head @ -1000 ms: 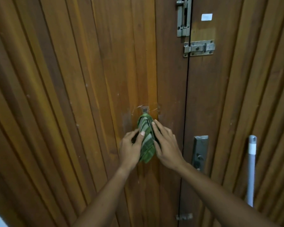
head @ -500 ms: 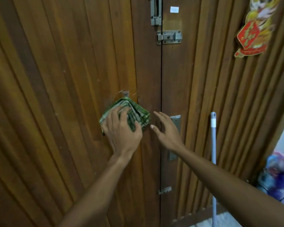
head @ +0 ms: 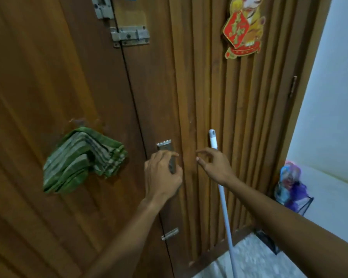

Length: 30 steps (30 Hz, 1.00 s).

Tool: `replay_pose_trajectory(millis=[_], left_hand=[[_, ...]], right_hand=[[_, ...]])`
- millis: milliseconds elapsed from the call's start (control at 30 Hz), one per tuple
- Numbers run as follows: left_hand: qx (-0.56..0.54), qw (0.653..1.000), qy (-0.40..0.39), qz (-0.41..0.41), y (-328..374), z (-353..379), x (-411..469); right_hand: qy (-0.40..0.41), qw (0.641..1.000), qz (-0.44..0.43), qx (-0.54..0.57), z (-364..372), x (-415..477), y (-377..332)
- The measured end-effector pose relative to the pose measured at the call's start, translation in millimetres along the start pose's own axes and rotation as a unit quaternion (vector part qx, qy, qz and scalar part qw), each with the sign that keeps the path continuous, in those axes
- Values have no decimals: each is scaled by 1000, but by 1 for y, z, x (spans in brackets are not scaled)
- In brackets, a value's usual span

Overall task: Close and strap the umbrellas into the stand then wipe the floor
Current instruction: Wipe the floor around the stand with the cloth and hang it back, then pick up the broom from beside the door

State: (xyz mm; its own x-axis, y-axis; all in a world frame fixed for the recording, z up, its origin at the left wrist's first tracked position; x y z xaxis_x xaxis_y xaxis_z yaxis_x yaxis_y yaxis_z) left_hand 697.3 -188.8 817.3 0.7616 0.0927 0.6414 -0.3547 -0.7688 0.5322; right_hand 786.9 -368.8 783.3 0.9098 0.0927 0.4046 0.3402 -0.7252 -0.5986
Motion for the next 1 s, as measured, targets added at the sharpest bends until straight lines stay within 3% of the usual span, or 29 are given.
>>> replay_pose_trajectory(millis=[133, 233, 367, 567, 800, 1000], left_hand=[[-64, 997, -28, -35, 4, 81, 14], [-116, 982, -81, -123, 4, 146, 29], [-176, 937, -124, -276, -20, 229, 39], [-280, 865, -179, -376, -36, 284, 32], [-306, 852, -163, -392, -50, 300, 26], [-323, 840, -220, -377, -48, 296, 25]], right_hand=[[-24, 998, 63, 4, -12, 21, 78], [-47, 996, 79, -2, -17, 45, 126], [-105, 991, 85, 10, -9, 79, 178], [-199, 976, 45, 78, 18, 113, 199], [-261, 958, -25, 112, 34, 129, 201], [-265, 954, -63, 128, 8, 120, 206]])
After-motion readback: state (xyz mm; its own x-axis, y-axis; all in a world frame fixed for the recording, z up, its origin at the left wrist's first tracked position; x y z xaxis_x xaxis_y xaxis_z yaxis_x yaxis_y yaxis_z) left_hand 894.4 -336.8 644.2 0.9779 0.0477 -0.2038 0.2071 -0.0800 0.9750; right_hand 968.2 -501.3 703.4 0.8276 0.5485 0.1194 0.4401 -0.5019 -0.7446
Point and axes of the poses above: each hand's wrist, its own x-axis towards the middle knuckle, its own z-axis out of the palm, y = z × x, the point moved 1 cm from there along x, towards the middle knuckle, and after that the axes turned 13 degrees about -x, right-handed, at the moved point
